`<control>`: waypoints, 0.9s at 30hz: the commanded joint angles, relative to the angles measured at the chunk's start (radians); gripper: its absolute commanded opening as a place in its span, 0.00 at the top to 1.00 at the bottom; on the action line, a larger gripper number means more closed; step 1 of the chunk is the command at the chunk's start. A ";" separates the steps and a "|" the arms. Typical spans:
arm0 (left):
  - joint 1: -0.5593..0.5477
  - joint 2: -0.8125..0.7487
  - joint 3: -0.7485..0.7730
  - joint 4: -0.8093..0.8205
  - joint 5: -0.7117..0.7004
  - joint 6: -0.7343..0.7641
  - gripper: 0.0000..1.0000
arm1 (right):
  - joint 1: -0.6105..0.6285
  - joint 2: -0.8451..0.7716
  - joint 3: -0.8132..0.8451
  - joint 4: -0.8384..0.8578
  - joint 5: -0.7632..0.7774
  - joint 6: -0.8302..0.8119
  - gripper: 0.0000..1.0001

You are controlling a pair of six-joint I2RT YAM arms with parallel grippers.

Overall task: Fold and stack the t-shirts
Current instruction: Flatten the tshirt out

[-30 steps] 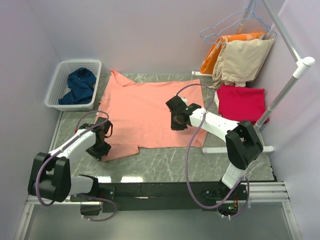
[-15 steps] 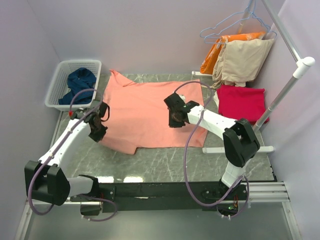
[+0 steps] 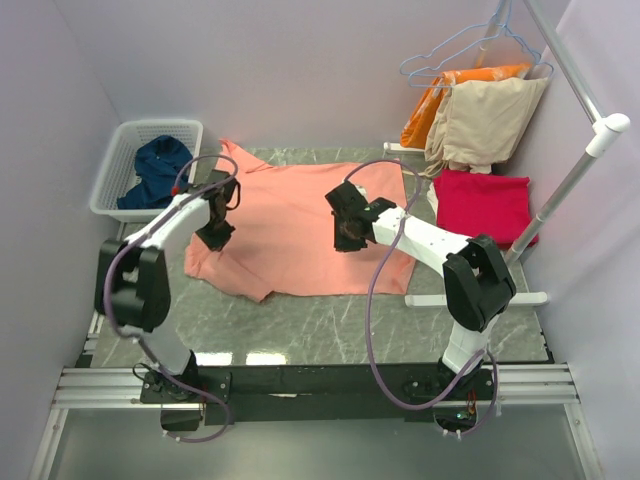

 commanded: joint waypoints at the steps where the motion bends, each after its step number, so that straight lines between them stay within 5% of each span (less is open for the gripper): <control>1: -0.004 0.106 0.115 0.067 -0.018 0.075 0.93 | 0.002 0.008 0.037 0.007 -0.002 -0.008 0.80; 6: -0.004 0.097 0.114 0.057 -0.055 0.086 0.57 | 0.004 0.013 0.037 0.008 -0.007 -0.008 0.80; 11: -0.004 -0.053 0.053 0.031 -0.156 0.075 0.48 | 0.002 0.033 0.048 0.010 -0.014 -0.013 0.80; 17: 0.018 -0.142 -0.049 0.018 -0.150 0.069 0.50 | 0.002 0.080 0.097 -0.010 -0.024 -0.027 0.80; 22: 0.065 -0.194 -0.222 0.110 -0.010 0.046 0.76 | 0.002 0.105 0.120 -0.024 -0.022 -0.036 0.80; 27: 0.119 -0.205 -0.306 0.215 0.031 0.048 0.82 | 0.002 0.112 0.128 -0.030 -0.021 -0.045 0.80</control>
